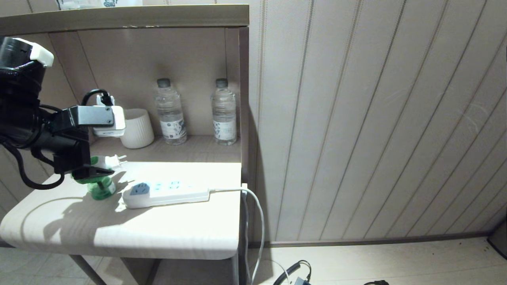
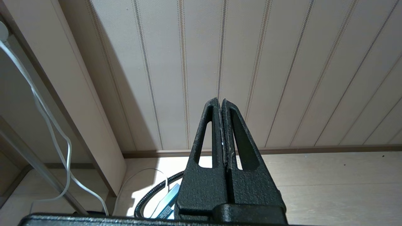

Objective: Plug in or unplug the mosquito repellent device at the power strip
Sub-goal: Pick up the mosquito repellent liquid

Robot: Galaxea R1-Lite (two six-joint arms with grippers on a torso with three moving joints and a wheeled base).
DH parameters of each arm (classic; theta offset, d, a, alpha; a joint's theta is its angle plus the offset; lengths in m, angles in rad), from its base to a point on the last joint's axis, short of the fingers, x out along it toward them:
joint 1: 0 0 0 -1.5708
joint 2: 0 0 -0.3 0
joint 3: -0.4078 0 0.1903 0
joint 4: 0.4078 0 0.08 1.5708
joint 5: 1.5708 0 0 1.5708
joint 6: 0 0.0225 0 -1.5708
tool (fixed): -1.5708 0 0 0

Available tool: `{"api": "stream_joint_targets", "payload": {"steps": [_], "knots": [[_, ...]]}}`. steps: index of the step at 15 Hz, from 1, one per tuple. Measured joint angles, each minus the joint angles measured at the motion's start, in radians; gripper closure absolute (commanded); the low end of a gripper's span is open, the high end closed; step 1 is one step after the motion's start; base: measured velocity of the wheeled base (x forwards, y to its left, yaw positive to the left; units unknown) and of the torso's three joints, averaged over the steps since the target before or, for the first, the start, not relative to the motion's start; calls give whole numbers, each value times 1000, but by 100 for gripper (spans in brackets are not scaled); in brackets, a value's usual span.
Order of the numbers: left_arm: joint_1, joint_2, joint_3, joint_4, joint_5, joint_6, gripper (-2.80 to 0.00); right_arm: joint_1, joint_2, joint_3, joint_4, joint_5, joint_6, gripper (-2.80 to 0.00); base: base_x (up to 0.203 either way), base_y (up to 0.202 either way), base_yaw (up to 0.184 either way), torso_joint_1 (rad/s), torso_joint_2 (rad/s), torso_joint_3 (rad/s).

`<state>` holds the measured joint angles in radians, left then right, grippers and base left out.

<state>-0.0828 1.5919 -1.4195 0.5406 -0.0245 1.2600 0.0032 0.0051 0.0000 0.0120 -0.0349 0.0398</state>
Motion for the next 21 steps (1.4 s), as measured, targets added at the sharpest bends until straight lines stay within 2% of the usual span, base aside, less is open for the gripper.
{"api": "stream_joint_targets", "payload": {"steps": [21], "knots": [[-28, 119, -82, -90, 34, -17, -280, 0, 0, 0, 0, 0, 0, 0, 0, 0, 0, 0, 0, 0]]}}
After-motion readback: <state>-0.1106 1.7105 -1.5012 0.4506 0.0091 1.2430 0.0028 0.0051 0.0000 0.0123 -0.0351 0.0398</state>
